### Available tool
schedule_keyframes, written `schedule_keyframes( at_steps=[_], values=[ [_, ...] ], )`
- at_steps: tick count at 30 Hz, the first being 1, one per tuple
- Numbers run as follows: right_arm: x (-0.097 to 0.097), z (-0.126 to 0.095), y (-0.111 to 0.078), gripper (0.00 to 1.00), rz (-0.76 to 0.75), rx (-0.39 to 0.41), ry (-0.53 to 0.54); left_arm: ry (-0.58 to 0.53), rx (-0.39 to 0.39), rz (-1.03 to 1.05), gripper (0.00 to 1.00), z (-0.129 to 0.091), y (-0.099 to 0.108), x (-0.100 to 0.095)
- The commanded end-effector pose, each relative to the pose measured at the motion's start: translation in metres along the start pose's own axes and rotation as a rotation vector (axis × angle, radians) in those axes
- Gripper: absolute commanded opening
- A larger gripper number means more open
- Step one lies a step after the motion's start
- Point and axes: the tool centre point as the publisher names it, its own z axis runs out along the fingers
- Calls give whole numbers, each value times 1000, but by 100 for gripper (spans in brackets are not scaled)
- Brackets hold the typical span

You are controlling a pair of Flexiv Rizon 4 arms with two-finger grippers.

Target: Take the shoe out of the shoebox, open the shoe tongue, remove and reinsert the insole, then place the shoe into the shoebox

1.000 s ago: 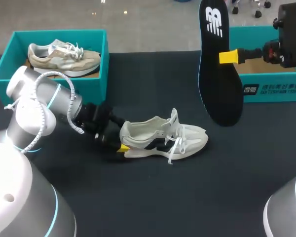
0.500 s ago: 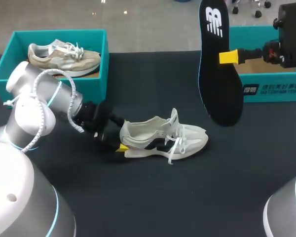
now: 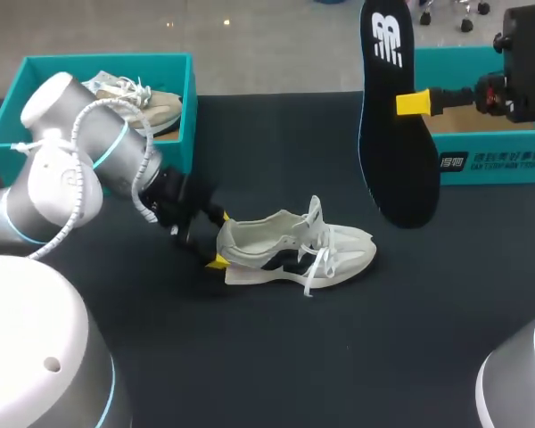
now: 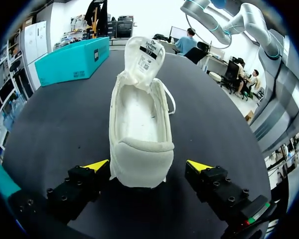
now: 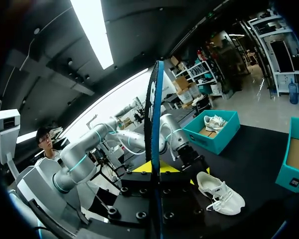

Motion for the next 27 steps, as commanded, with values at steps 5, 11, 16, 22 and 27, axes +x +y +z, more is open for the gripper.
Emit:
schedule_keyframes(
  at_steps=[5,11,16,22,27],
  values=[
    [-1,2,1,0,2,3,-2,37,-231,-17,100,-21,-10,0],
    [-1,2,1,0,2,3,-2,54,-388,-14,100,-31,-18,4],
    [-1,2,1,0,2,3,-2,58,-497,-11,100,-34,-24,6],
    [-1,2,1,0,2,3,-2,23,-610,-22,100,-34,-35,10],
    [-1,2,1,0,2,3,-2,-6,-655,-23,100,-33,-43,13]
  ],
)
